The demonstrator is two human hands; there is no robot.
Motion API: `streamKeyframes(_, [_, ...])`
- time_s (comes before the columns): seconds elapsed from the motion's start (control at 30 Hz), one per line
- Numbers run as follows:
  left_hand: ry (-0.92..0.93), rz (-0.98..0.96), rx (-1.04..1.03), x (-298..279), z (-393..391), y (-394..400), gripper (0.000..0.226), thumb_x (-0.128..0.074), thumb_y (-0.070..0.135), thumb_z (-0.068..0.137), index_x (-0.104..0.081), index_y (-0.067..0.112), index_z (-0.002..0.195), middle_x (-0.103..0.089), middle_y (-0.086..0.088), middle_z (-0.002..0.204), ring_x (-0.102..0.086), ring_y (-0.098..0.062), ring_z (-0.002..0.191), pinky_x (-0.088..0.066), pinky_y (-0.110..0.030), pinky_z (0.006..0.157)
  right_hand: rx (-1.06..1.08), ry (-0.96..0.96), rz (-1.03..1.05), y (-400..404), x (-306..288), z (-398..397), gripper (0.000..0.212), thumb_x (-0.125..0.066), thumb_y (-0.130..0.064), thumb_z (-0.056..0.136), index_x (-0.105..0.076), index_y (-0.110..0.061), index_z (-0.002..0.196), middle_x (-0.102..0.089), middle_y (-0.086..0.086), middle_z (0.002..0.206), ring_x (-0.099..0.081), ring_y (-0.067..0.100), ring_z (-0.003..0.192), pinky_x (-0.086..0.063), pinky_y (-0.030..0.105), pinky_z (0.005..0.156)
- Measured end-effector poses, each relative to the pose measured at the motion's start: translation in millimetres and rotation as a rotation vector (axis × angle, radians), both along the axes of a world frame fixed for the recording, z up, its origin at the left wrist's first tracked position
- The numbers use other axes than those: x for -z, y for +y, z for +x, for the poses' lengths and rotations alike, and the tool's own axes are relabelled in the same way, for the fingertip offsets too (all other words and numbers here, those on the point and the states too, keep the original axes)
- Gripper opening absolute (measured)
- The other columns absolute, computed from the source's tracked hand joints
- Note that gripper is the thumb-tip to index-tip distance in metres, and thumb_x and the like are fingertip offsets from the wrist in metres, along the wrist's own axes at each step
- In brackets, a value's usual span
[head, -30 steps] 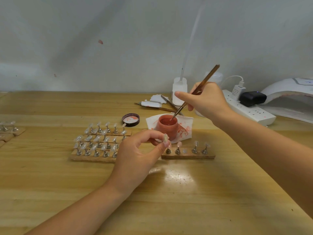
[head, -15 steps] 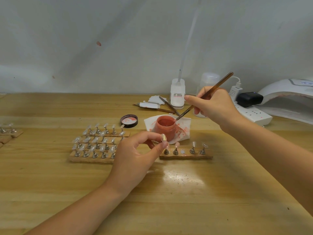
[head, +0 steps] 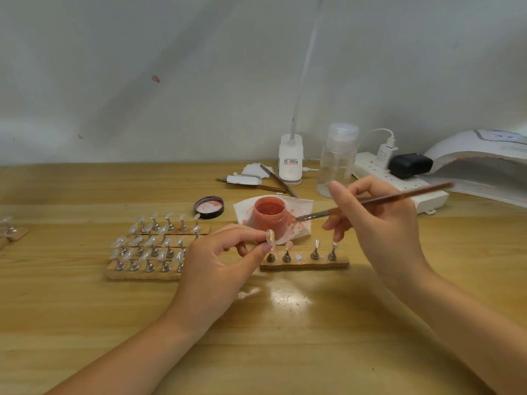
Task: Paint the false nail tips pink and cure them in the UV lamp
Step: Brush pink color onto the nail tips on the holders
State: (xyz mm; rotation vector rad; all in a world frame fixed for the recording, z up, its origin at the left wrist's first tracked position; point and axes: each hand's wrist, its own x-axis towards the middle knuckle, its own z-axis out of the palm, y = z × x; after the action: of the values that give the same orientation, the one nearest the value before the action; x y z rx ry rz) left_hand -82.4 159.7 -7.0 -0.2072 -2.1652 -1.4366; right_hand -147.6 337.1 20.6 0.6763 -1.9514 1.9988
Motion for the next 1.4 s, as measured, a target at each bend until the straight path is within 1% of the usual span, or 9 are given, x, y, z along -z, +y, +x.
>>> streamKeyframes(0.2, [0.008,-0.031,0.011,2.8,-1.0,-0.9,0.012,-0.067,0.026,0.068,-0.071,0.032,0.078,-0.067,0.016,0.076,-0.045,-0.003,0.058,-0.041,-0.021,0.058,0.05,0.27,0.114,2.3,11.6,14.5,0.013,-0.06,-0.025,0.084,-0.068,-0.016,0.086,-0.067,-0.009,0.063,-0.063,0.005,0.058,-0.05,0.015,0.056])
streamKeyframes(0.33, [0.013,-0.04,0.006,3.7,-1.0,-1.1,0.015,-0.07,0.019,0.071,-0.071,0.032,0.078,-0.067,0.015,0.077,-0.044,-0.002,0.057,-0.041,-0.021,0.058,0.026,0.405,0.181,-2.2,18.7,20.7,0.016,-0.056,-0.027,0.086,-0.067,-0.016,0.083,-0.066,-0.004,0.066,-0.062,0.007,0.061,-0.05,0.02,0.055])
streamKeyframes(0.43, [0.002,-0.033,0.004,4.2,-0.6,-1.7,0.017,-0.071,0.017,0.072,-0.07,0.033,0.078,-0.067,0.014,0.078,-0.044,-0.003,0.057,-0.04,-0.023,0.057,-0.005,0.406,0.128,-1.9,21.3,25.1,0.031,-0.045,-0.036,0.091,-0.067,-0.024,0.073,-0.064,-0.003,0.066,-0.061,0.006,0.061,-0.049,0.02,0.054])
streamKeyframes(0.53, [-0.006,-0.021,0.009,4.1,-0.1,-1.7,0.02,-0.072,0.014,0.072,-0.071,0.033,0.077,-0.067,0.012,0.079,-0.044,-0.003,0.058,-0.041,-0.026,0.058,-0.003,0.403,0.116,-2.9,23.4,27.2,0.041,-0.04,-0.038,0.094,-0.067,-0.019,0.07,-0.062,-0.003,0.063,-0.062,0.007,0.061,-0.049,0.021,0.056])
streamKeyframes(0.7, [-0.007,-0.04,0.001,3.7,-0.1,-1.4,0.024,-0.073,0.009,0.072,-0.071,0.032,0.077,-0.066,0.013,0.078,-0.042,-0.004,0.057,-0.039,-0.025,0.057,0.078,0.483,0.218,-8.4,27.6,26.2,0.04,-0.04,-0.03,0.095,-0.068,-0.011,0.073,-0.063,-0.004,0.065,-0.059,0.006,0.064,-0.047,0.024,0.06])
streamKeyframes(0.97, [-0.016,-0.042,-0.019,2.0,1.8,0.2,0.027,-0.072,0.006,0.073,-0.07,0.033,0.075,-0.066,0.013,0.081,-0.043,-0.004,0.057,-0.039,-0.027,0.058,0.144,0.553,0.283,-9.9,29.6,25.9,0.035,-0.043,-0.021,0.09,-0.07,-0.009,0.071,-0.063,-0.004,0.064,-0.059,0.013,0.062,-0.046,0.04,0.058])
streamKeyframes(1.17, [-0.037,-0.011,-0.021,1.0,2.8,1.2,0.026,-0.072,0.005,0.072,-0.072,0.031,0.076,-0.067,0.011,0.074,-0.042,-0.004,0.057,-0.037,-0.023,0.056,0.083,0.523,0.217,-5.3,31.2,28.3,0.043,-0.037,-0.033,0.096,-0.066,-0.018,0.068,-0.061,-0.008,0.06,-0.055,0.0,0.062,-0.041,0.026,0.066])
streamKeyframes(1.3, [-0.042,-0.004,-0.015,0.3,3.0,1.6,0.024,-0.071,0.006,0.072,-0.072,0.03,0.076,-0.067,0.01,0.076,-0.042,-0.004,0.057,-0.038,-0.024,0.056,0.059,0.463,0.118,-6.0,30.0,29.0,0.036,-0.038,-0.028,0.094,-0.063,-0.023,0.069,-0.061,-0.01,0.061,-0.059,0.003,0.063,-0.044,0.031,0.067])
streamKeyframes(1.4, [-0.044,-0.016,-0.019,0.7,3.3,1.5,0.024,-0.072,0.005,0.072,-0.072,0.029,0.076,-0.066,0.011,0.071,-0.042,-0.004,0.057,-0.038,-0.023,0.056,0.081,0.453,0.188,-9.4,29.8,28.2,0.036,-0.038,-0.034,0.095,-0.065,-0.021,0.074,-0.062,-0.009,0.067,-0.059,0.004,0.067,-0.045,0.029,0.066])
